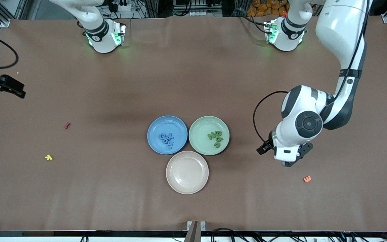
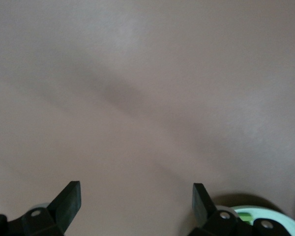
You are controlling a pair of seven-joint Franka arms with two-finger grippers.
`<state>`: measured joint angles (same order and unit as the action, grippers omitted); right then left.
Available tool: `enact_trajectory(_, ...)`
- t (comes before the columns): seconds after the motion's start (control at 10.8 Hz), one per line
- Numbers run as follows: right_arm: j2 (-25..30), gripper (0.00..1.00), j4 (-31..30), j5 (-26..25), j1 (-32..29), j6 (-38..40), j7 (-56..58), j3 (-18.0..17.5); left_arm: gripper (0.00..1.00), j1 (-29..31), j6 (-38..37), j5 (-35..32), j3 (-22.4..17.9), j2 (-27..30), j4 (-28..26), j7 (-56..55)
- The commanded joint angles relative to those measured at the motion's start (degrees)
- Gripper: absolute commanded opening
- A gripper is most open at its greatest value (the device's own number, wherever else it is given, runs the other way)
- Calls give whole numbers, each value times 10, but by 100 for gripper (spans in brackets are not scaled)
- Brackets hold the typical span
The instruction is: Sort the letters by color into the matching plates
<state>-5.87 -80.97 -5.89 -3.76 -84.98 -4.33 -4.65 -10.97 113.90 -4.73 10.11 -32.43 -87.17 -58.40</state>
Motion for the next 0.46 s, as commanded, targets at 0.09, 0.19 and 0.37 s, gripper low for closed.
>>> enact_trajectory(0.09, 13, 100, -37, -2, 2, -25, -13, 3, 100, 28, 69, -10, 10, 178, -232, 13)
enact_trajectory(0.19, 15, 100, -42, -2, 2, -30, -12, 4, 100, 48, 103, -5, 10, 227, -302, 36)
enact_trajectory(0.37, 21, 100, -48, -1, 2, -37, -12, 11, 100, 60, 90, -5, 10, 259, -324, 99)
